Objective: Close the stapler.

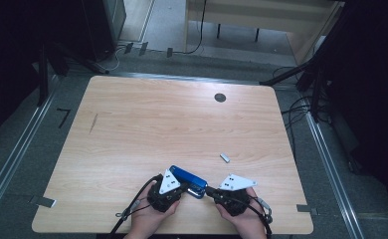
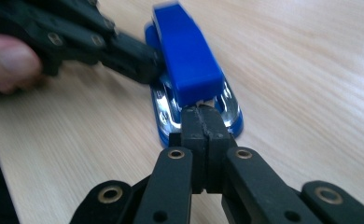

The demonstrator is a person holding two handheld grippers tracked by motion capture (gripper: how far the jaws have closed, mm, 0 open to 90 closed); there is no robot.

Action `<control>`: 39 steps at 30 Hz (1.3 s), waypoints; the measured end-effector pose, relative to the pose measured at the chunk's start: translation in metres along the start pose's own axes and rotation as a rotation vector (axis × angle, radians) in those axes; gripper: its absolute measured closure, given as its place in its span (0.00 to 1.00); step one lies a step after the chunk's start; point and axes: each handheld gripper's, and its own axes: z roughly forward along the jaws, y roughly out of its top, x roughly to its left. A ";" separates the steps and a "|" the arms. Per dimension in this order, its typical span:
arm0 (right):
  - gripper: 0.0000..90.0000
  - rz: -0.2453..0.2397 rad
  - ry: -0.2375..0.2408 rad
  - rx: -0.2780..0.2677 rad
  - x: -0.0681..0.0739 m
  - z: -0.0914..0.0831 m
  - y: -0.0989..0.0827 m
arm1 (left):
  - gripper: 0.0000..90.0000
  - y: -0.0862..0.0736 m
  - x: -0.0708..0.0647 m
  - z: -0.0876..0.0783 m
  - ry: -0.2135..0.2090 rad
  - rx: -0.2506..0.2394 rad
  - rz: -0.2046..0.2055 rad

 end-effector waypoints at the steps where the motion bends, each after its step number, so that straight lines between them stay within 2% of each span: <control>1: 1.00 0.002 0.000 0.004 0.000 0.000 0.001 | 1.00 0.000 0.000 0.000 0.000 0.000 0.000; 13: 1.00 -0.049 -0.028 0.010 0.004 0.000 0.002 | 1.00 0.000 0.000 0.000 0.002 0.000 0.005; 30: 1.00 -0.062 -0.036 0.007 0.004 -0.001 0.003 | 1.00 0.000 0.000 0.000 0.006 0.001 0.005; 34: 1.00 -0.034 -0.045 -0.011 0.000 -0.005 0.003 | 1.00 0.000 0.000 0.000 0.009 0.000 0.005; 35: 1.00 -0.025 -0.031 -0.036 -0.001 -0.007 0.003 | 1.00 0.000 0.000 0.000 0.007 -0.001 0.003; 36: 1.00 -0.003 0.003 -0.071 -0.002 -0.010 0.005 | 1.00 0.000 0.000 0.000 0.008 -0.001 0.003; 37: 1.00 -0.003 0.004 -0.082 -0.001 -0.012 0.008 | 1.00 0.000 0.000 0.000 0.007 0.000 0.003; 39: 1.00 -0.036 -0.035 -0.072 0.002 -0.012 0.011 | 1.00 0.000 0.000 0.000 0.009 0.000 0.004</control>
